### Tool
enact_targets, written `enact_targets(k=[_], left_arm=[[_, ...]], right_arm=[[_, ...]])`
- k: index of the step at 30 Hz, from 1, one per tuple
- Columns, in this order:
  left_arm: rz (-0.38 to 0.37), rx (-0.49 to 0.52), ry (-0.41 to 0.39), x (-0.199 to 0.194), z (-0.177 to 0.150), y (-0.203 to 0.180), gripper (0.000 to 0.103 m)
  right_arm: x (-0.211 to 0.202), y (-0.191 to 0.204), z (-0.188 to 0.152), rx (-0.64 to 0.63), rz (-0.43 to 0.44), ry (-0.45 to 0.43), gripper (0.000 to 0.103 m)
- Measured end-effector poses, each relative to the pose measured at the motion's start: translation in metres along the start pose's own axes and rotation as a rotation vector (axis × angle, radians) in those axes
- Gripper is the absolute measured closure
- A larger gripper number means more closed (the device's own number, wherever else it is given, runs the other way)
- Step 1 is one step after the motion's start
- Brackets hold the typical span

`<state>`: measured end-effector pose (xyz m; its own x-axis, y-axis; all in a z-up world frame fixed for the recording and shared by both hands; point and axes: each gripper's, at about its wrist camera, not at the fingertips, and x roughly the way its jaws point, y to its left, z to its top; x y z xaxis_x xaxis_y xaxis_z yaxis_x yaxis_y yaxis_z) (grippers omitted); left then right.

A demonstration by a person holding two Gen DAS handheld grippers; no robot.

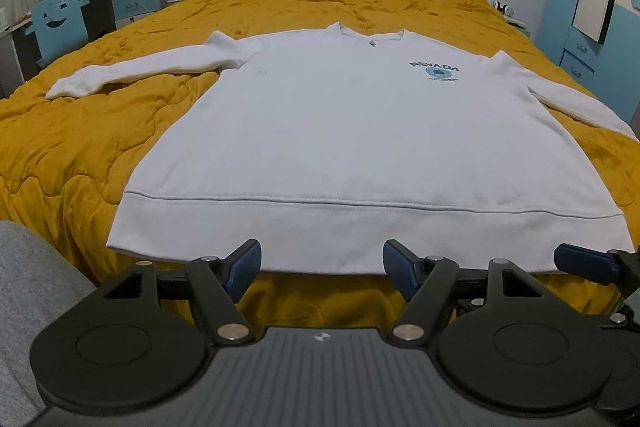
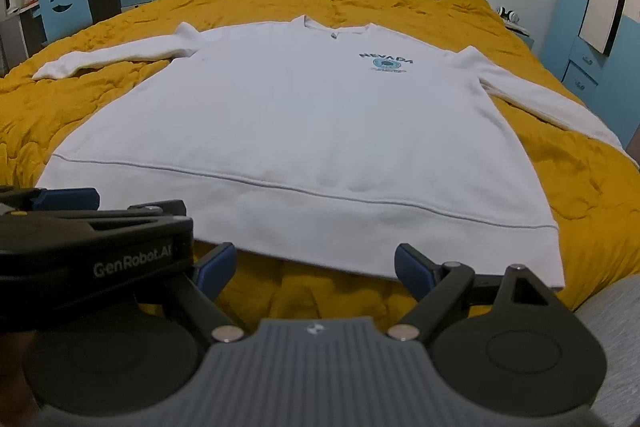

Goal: Fold small clothes

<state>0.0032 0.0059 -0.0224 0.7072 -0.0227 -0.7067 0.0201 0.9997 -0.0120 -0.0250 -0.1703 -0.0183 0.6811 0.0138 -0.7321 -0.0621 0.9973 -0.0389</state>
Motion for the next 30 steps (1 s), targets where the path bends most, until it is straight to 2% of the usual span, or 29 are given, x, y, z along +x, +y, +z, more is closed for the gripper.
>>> enact_targets(k=[30], left_arm=[[0.000,-0.008,0.017,0.0044,-0.0034,0.0017,0.020]], right_arm=[[0.0056,-0.0033,-0.0011,0.006,0.017,0.014,0.021]])
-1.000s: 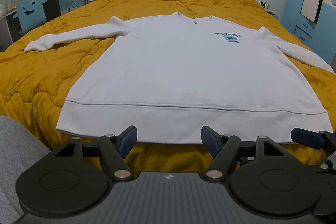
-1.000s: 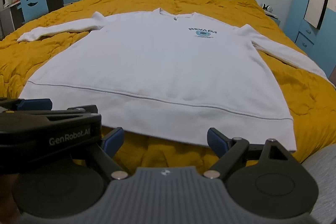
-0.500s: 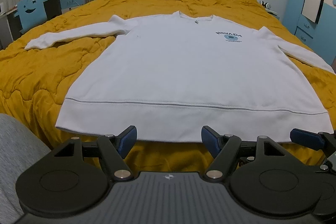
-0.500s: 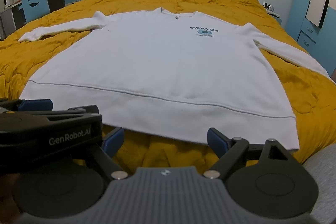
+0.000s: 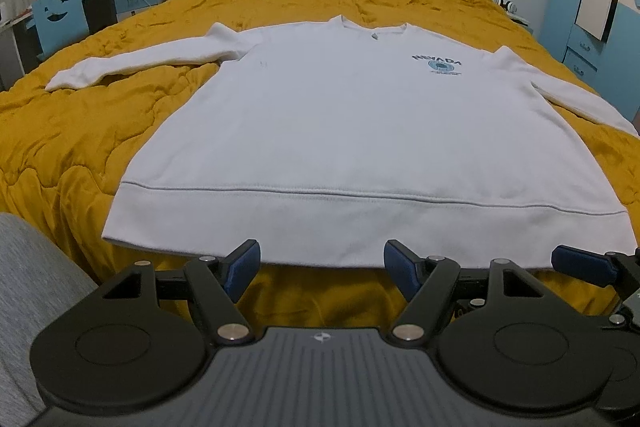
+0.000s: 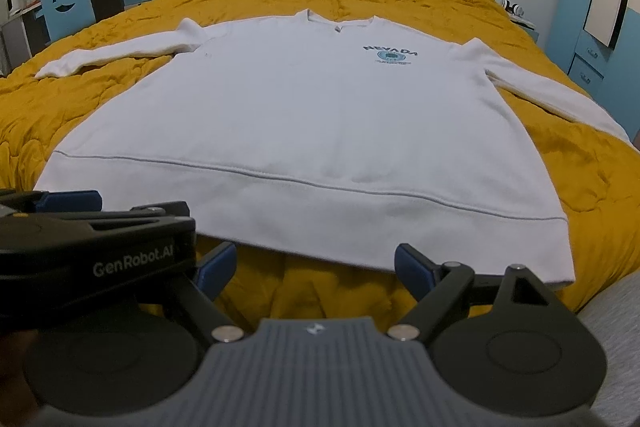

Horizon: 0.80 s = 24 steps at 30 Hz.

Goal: Fold small clothes

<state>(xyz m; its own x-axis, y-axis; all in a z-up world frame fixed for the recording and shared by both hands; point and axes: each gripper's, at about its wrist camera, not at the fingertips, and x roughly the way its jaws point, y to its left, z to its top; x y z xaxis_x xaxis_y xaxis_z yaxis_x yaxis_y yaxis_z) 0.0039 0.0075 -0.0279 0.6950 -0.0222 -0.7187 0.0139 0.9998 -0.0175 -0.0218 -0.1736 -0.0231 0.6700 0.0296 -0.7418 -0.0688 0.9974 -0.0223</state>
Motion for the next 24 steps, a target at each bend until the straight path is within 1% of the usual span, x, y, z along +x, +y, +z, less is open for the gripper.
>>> enact_targets(k=[17,22,24], left_arm=[[0.003,0.004,0.014,0.0025,-0.0012,0.0001,0.019],[0.000,0.003,0.011,0.0024,-0.0009,-0.0003,0.019],[-0.007,0.013,-0.006,0.0011,-0.0011,-0.0003,0.019]], right_arm=[[0.0060,0.0013,0.0006,-0.005,0.000,0.018,0.021],[0.0059,0.0014,0.0006,-0.005,0.001,0.017,0.021],[0.0066,0.0016,0.0007,-0.005,0.004,0.014,0.021]])
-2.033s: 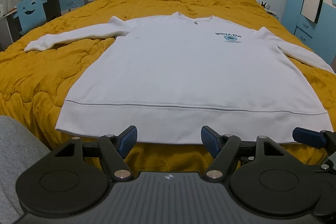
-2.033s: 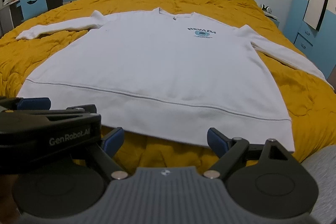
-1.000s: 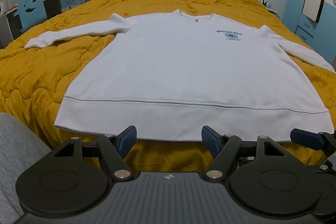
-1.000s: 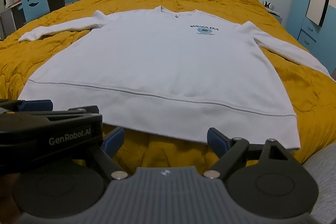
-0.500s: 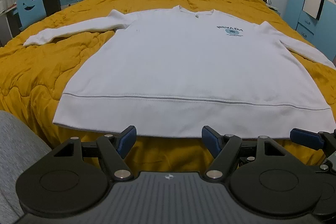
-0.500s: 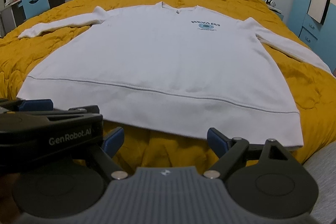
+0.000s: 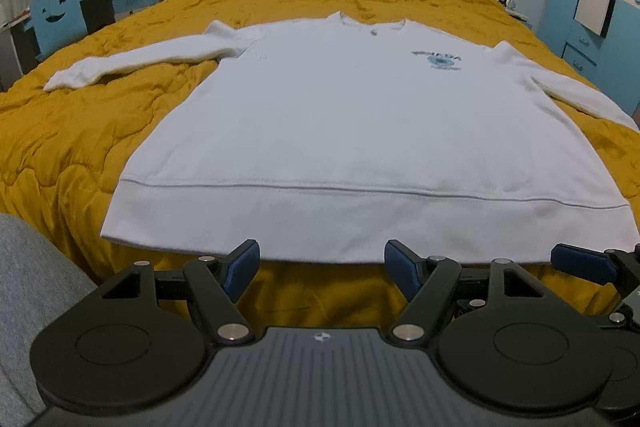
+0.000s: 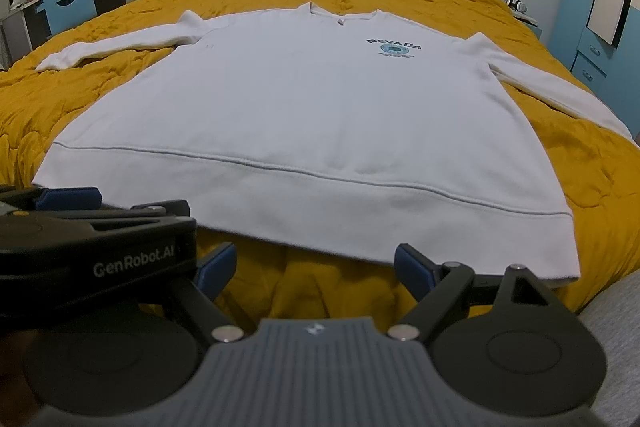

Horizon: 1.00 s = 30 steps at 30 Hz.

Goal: Fold small clothes

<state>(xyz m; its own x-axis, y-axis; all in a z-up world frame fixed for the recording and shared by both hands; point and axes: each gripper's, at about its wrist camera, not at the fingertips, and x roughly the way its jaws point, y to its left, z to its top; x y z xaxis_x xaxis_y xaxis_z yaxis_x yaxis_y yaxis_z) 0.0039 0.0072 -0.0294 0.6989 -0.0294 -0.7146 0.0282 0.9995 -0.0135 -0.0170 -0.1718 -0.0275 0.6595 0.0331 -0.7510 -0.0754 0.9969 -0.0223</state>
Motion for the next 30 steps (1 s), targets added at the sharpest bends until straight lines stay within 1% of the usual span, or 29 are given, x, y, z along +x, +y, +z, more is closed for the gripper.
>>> enact_targets(k=[4,8,12,16,20,23,25,28,30], left_arm=[[0.000,0.025,-0.053,-0.004,0.001,0.000,0.019],[0.002,0.015,-0.062,-0.005,0.004,0.006,0.020],[-0.009,0.007,-0.091,-0.007,0.008,0.010,0.020],[-0.006,0.009,-0.121,-0.012,0.017,0.016,0.020],[-0.009,-0.009,-0.124,-0.011,0.031,0.030,0.023],[-0.016,-0.067,-0.100,-0.007,0.046,0.052,0.025],[-0.005,-0.090,-0.096,-0.003,0.059,0.074,0.031],[0.098,-0.201,-0.141,-0.001,0.080,0.123,0.035],[0.135,-0.280,-0.152,0.002,0.095,0.161,0.035]], right_arm=[[-0.003,0.003,0.000,-0.022,-0.011,-0.041,0.021],[-0.005,0.005,0.002,-0.024,-0.006,-0.061,0.021],[-0.008,0.007,0.006,-0.029,-0.003,-0.083,0.021],[-0.013,0.013,0.014,-0.043,-0.007,-0.116,0.021],[-0.015,0.021,0.025,-0.052,0.004,-0.153,0.021],[-0.020,0.027,0.035,-0.066,0.028,-0.197,0.021],[-0.026,0.031,0.041,-0.080,0.027,-0.254,0.021],[-0.030,0.039,0.050,-0.109,0.021,-0.306,0.021],[-0.031,0.045,0.056,-0.128,0.028,-0.321,0.021]])
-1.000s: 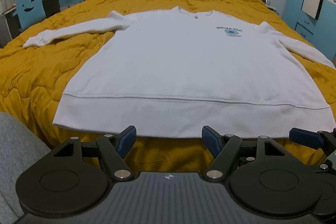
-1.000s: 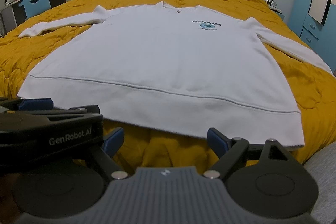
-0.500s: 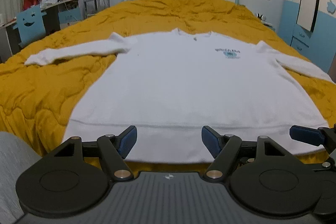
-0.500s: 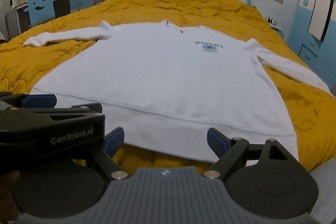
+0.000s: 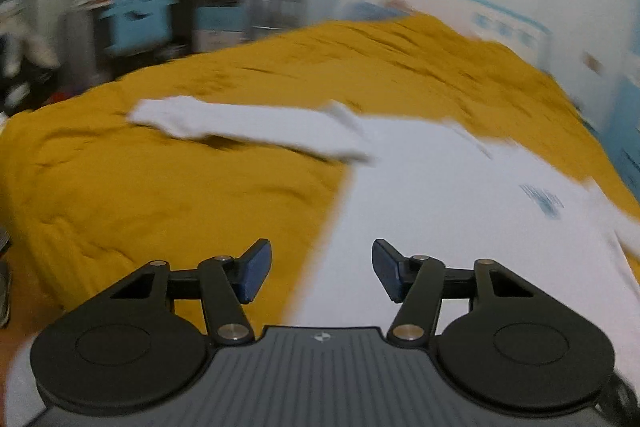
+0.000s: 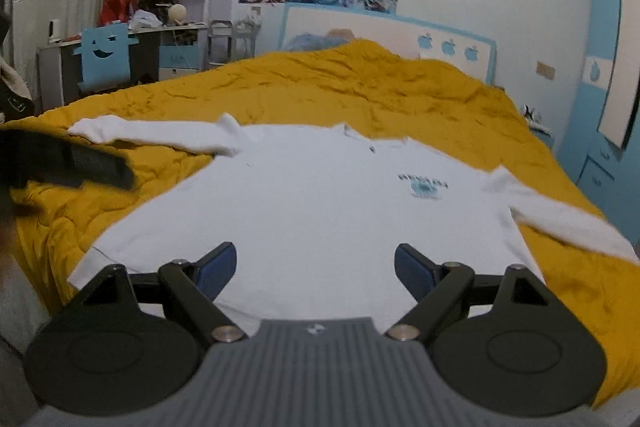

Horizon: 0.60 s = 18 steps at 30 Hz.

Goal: Fold small clothes
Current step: 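Move the left tool to the sleeve cuff and close on it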

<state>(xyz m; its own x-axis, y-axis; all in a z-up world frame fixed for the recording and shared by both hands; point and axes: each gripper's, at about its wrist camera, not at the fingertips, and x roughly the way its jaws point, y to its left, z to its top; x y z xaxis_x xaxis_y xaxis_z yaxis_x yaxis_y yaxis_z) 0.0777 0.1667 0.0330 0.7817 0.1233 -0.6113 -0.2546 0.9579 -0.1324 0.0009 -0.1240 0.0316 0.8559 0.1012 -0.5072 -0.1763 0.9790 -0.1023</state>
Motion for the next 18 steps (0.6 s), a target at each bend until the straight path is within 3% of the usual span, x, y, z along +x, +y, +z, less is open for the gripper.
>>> enact_targets(k=[2,5,8,10,15,18], left_arm=[[0.003,-0.073,0.002,0.012,0.023,0.030,0.036],[-0.054,-0.164,0.033,0.038,0.056,0.076,0.036],[-0.139,-0.345,0.075,0.076,0.085,0.124,0.036],[-0.160,-0.452,0.079,0.101,0.094,0.150,0.037],[-0.252,-0.618,0.002,0.160,0.105,0.207,0.036],[-0.212,-0.786,-0.004,0.194,0.098,0.242,0.036]], right_arm=[[0.004,0.006,0.006,-0.024,0.013,-0.015,0.021],[0.012,0.015,0.015,-0.060,0.004,-0.035,0.021],[0.027,0.021,0.026,-0.080,0.013,-0.025,0.021],[0.038,0.021,0.033,-0.060,0.044,-0.019,0.021],[0.067,0.023,0.044,-0.042,0.080,-0.023,0.021],[0.094,0.025,0.042,-0.026,0.088,0.008,0.021]])
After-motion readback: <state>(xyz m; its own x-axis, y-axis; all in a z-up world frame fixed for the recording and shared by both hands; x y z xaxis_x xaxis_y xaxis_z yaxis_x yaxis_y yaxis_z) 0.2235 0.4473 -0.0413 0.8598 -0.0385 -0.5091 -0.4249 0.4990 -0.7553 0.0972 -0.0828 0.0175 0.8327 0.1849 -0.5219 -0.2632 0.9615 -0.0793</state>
